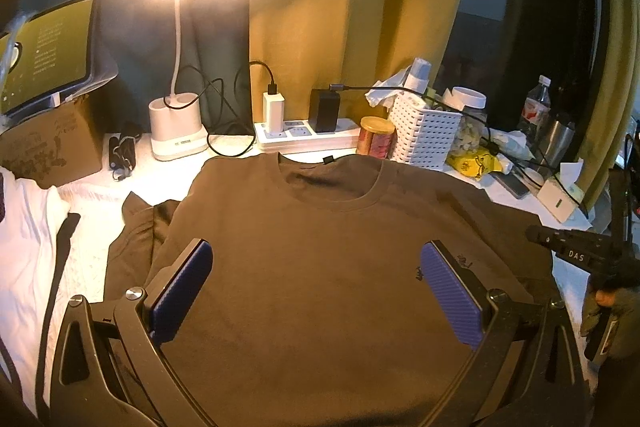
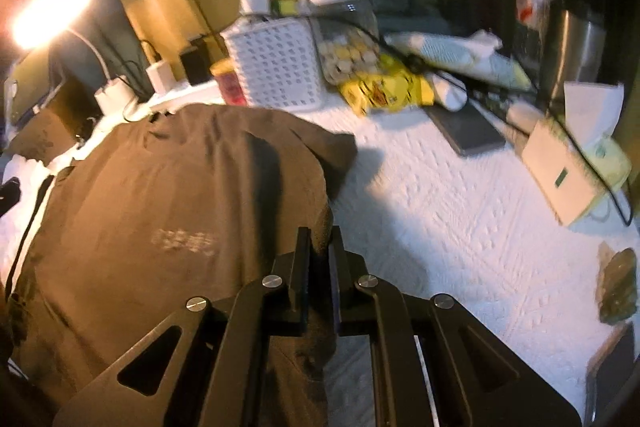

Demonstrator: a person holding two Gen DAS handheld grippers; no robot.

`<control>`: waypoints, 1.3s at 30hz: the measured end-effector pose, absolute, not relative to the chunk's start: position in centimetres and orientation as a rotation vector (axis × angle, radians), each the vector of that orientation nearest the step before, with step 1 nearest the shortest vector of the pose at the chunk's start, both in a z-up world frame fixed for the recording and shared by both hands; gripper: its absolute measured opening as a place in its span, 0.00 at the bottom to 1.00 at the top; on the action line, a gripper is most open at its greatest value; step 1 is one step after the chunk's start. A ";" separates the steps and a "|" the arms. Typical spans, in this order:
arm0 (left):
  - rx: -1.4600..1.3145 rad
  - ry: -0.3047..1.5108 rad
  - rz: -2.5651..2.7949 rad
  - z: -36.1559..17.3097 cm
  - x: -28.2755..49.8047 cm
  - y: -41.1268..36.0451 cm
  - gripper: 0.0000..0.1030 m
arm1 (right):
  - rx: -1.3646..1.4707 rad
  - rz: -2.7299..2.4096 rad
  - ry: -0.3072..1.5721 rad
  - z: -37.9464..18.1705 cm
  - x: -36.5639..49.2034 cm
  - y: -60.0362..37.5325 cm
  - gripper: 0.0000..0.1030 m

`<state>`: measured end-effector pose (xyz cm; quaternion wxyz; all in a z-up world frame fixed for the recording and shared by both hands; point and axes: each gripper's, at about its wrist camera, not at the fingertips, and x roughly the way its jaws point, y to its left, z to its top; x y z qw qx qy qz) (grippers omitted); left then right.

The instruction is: Fold small clothes

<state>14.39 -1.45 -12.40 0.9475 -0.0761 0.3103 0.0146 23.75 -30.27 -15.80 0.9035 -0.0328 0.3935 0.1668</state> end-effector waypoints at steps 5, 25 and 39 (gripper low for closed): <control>-0.154 0.615 0.018 -12.1 13.0 -0.3 0.99 | -0.114 0.389 0.780 -14.7 22.0 -27.4 0.09; -0.224 0.613 0.003 -13.5 9.0 5.9 0.99 | -0.140 0.381 0.912 -18.9 17.6 -20.0 0.09; -0.217 0.631 0.000 -13.5 8.5 5.9 0.99 | -0.120 0.358 0.887 -17.0 16.9 -22.1 0.48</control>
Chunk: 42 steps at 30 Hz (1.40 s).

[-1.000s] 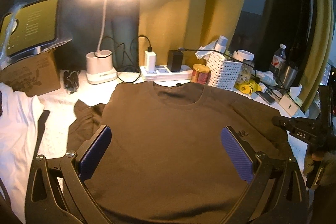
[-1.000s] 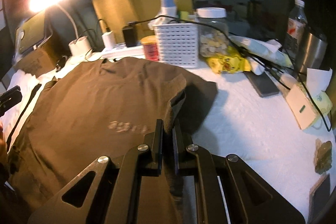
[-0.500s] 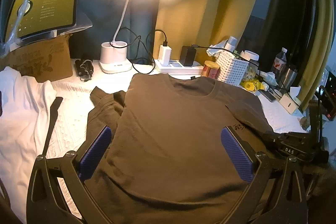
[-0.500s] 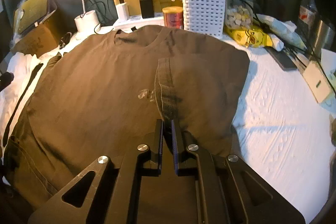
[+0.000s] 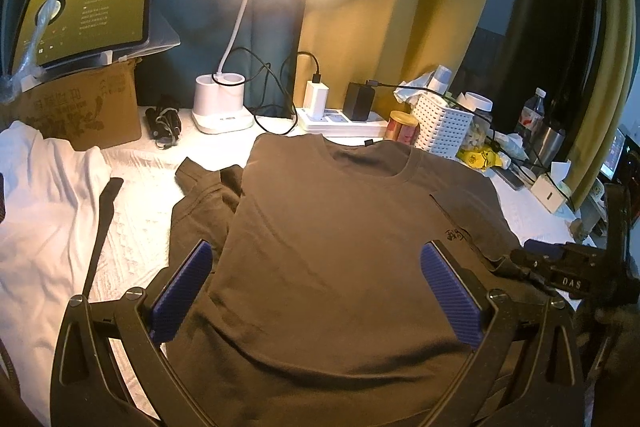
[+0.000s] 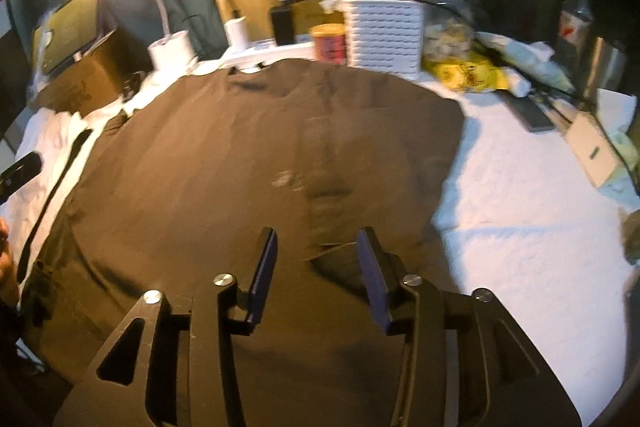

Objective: Fold small clothes
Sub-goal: 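Grasp the brown sleeve cuff with the left tool and lift it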

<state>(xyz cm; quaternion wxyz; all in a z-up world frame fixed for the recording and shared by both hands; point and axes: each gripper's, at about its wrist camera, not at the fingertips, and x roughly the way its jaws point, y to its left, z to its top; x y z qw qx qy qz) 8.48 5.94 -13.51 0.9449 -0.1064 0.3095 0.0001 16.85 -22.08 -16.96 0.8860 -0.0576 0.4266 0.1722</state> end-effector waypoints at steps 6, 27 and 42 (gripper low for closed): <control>-0.197 0.650 0.033 -13.6 8.3 5.7 0.99 | -0.045 0.389 0.969 -19.6 18.2 -23.2 0.49; -0.117 0.699 0.079 -15.8 10.1 13.4 0.99 | -0.064 0.376 0.934 -17.2 14.3 -19.5 0.49; -0.075 0.833 -0.007 -18.9 19.1 16.1 0.64 | -0.034 0.283 0.915 -17.1 15.7 -21.2 0.49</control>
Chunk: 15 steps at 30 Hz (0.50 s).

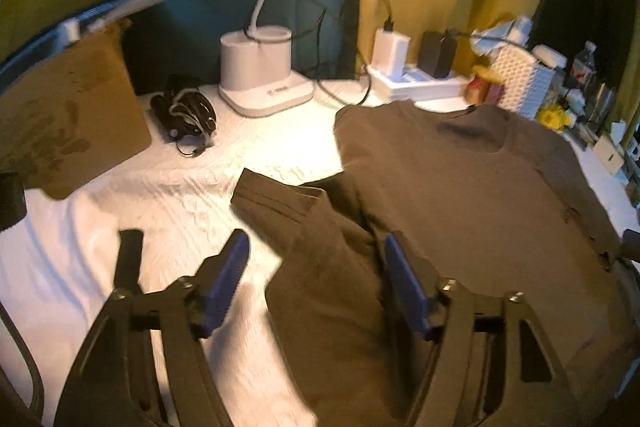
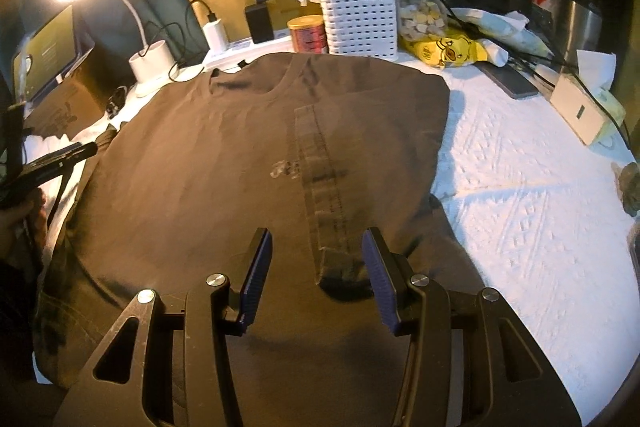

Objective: Fold small clothes
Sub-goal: 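Grasp the brown sleeve cuff with the left tool and lift it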

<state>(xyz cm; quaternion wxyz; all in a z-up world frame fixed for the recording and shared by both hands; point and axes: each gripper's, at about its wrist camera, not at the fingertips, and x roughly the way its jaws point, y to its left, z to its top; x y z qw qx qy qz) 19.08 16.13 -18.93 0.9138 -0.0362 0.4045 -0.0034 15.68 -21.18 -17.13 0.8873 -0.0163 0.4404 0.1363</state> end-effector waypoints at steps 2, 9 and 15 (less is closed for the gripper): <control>-0.065 0.848 -0.017 -19.2 20.2 16.4 0.64 | -0.029 0.278 0.912 -17.2 15.9 -21.4 0.49; -0.018 0.914 0.007 -20.8 22.3 16.9 0.31 | 0.013 0.243 0.920 -18.2 17.5 -22.6 0.49; -0.032 0.858 0.072 -20.5 20.5 18.3 0.06 | 0.005 0.263 0.924 -18.5 18.3 -22.2 0.49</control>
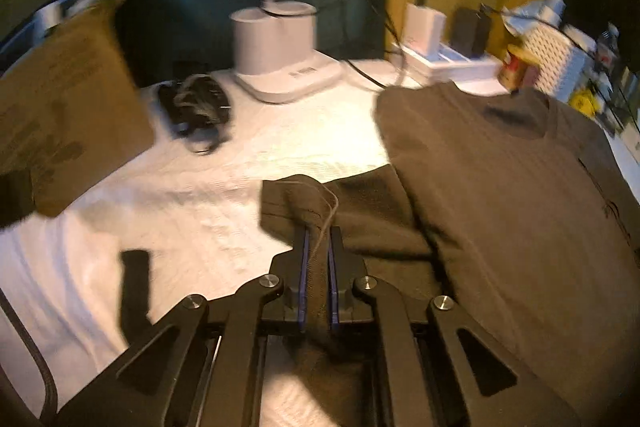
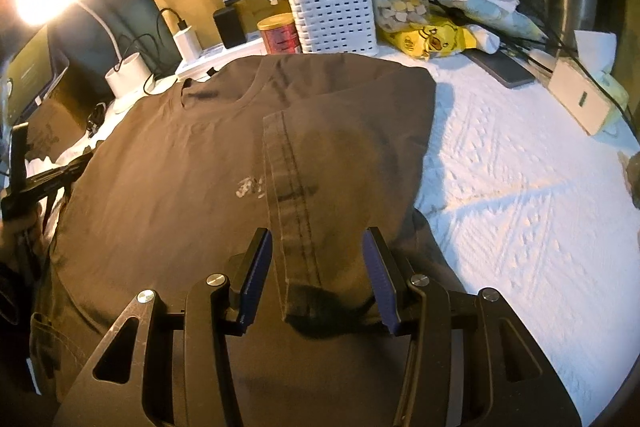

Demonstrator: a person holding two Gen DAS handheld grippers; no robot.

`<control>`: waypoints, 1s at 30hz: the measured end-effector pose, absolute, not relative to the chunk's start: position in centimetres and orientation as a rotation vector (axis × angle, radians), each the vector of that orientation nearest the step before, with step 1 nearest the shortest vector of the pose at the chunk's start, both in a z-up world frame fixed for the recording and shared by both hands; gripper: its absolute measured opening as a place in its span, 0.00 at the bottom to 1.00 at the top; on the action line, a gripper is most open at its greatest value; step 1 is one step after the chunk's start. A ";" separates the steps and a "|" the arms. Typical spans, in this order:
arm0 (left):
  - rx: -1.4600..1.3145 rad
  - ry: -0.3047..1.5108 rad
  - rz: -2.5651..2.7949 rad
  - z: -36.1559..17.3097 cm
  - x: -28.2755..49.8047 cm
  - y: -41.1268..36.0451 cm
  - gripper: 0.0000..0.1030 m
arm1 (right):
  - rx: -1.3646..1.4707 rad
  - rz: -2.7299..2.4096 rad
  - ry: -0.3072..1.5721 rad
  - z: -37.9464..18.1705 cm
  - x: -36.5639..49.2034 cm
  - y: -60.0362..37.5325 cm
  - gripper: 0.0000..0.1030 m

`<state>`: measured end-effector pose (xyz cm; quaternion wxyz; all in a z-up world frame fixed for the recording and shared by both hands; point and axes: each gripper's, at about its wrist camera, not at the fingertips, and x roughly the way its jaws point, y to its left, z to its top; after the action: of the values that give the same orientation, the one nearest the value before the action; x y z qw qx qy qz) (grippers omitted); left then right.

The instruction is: Fold small clothes

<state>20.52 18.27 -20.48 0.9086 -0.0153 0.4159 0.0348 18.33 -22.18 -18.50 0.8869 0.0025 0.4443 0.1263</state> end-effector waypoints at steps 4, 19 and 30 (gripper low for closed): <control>-0.053 0.779 0.189 -19.5 18.6 19.8 0.05 | 0.002 0.271 0.920 -18.3 18.4 -22.0 0.49; -0.094 0.673 0.281 -16.7 14.9 20.1 0.05 | 0.023 0.305 0.883 -17.4 17.2 -23.0 0.49; -0.041 0.616 0.131 -12.9 16.4 13.4 0.05 | 0.087 0.292 0.859 -17.5 16.6 -26.6 0.49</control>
<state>16.44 13.38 -12.92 0.9507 -0.0202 0.3027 0.0645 16.61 -26.61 -17.51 0.8979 0.0422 0.4149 0.1409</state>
